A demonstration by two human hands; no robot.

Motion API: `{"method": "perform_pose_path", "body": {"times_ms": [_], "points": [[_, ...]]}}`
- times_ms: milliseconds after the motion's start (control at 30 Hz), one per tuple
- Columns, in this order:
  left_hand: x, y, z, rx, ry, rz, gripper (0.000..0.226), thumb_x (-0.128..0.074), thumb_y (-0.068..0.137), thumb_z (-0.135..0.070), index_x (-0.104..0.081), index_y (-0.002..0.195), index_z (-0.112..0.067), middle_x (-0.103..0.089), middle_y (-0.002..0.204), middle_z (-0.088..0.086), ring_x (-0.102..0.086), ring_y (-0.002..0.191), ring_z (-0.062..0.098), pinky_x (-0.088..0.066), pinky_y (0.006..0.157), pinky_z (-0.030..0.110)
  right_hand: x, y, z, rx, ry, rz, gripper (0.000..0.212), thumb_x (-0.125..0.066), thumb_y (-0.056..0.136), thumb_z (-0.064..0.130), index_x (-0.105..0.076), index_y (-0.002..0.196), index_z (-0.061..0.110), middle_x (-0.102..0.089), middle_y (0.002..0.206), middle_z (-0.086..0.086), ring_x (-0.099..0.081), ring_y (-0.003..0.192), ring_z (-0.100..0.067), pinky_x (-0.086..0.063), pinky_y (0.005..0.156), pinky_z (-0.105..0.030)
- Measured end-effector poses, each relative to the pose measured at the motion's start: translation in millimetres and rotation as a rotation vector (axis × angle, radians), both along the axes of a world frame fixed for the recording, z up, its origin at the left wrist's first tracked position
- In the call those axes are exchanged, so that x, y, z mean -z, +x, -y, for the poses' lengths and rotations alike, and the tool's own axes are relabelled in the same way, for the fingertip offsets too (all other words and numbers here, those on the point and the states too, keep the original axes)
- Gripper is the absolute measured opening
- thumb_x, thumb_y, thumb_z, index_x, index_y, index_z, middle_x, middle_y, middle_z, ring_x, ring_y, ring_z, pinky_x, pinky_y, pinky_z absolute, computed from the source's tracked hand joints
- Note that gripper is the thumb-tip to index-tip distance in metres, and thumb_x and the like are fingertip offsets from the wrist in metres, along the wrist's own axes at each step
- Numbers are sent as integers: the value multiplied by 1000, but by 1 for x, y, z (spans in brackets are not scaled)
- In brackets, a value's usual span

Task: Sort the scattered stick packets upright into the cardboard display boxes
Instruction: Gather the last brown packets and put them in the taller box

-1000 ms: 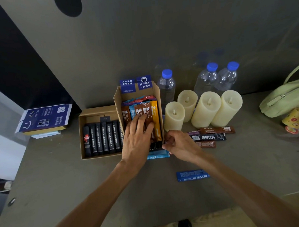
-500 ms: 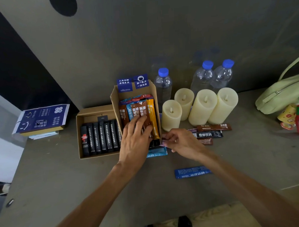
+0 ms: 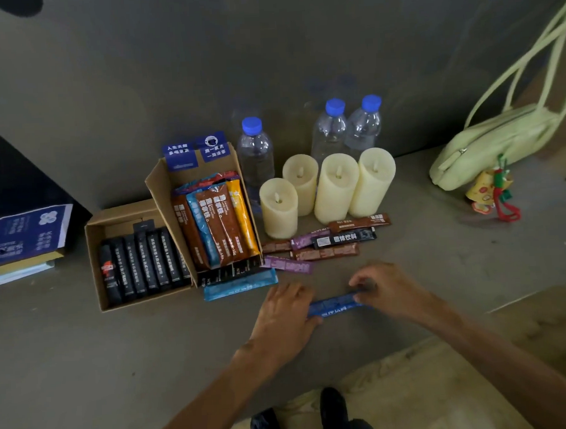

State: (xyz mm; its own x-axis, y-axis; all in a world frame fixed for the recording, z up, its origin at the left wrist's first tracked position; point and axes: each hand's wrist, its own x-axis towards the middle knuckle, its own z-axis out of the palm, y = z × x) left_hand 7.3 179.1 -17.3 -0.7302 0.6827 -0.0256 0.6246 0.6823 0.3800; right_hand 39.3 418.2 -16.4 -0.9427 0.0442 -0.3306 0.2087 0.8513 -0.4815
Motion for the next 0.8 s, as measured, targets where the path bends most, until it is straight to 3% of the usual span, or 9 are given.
{"method": "perform_pose_path", "body": {"times_ms": [100,167,233,333,433,500,600,700,800], "points": [[7,6,-6,20,-40,22,28,-57,93,-35,-59,120,-27,-54,117,-6,-50,111,16,-35,100,29,3,8,-6,-78,22,67,47,-78,72,49,-68,114,30,-57,106,11,-56,98,-8,-48,91,-33],[9,7,-5,-3,-3,46,21,-55,94,-26,-61,114,-25,-57,112,-5,-54,106,17,-38,93,28,1,9,-6,-110,0,75,50,-81,71,49,-67,114,28,-57,105,13,-54,95,-4,-46,88,-28],[6,7,-3,-59,70,134,19,-54,97,-27,-61,114,-27,-58,111,-8,-54,103,12,-41,89,25,-5,10,-5,-100,-62,56,39,-85,73,36,-70,107,24,-61,93,17,-54,79,5,-45,79,-23],[-6,5,4,-124,215,264,14,-59,96,-29,-62,110,-31,-57,104,-15,-53,95,3,-46,86,26,-19,11,-5,-49,-189,80,15,-81,82,23,-68,89,29,-65,65,17,-58,58,4,-45,65,-21],[-20,3,12,-150,313,144,9,-66,91,-24,-65,98,-30,-56,95,-18,-53,89,2,-48,80,26,-36,9,0,-53,-271,24,19,-77,86,26,-63,87,39,-69,76,13,-61,64,3,-48,67,-22],[-28,0,15,-146,418,34,14,-71,86,-15,-68,94,-27,-57,94,-16,-55,89,3,-50,80,27,-49,7,10,-21,-409,60,9,-72,90,33,-67,96,35,-70,94,8,-65,68,-1,-50,69,-23],[-41,-9,21,-160,568,-118,19,-73,79,-6,-72,93,-21,-60,103,-11,-57,96,8,-51,82,29,-65,1,21,-23,-515,151,17,-65,95,33,-70,108,25,-71,99,7,-63,64,-7,-50,64,-21],[-52,-17,30,-225,598,-167,39,-80,76,-2,-71,107,-23,-54,123,-9,-51,115,6,-50,92,26,-70,-7,31,-79,-605,125,20,-68,93,18,-72,113,15,-71,89,11,-62,72,2,-46,62,-11],[-64,-18,37,-459,727,63,59,-75,83,-3,-53,129,-32,-51,129,-12,-53,119,2,-48,94,14,-65,-17,40,9,-669,10,16,-74,89,16,-73,105,19,-72,92,9,-65,77,0,-47,65,-14]]}}
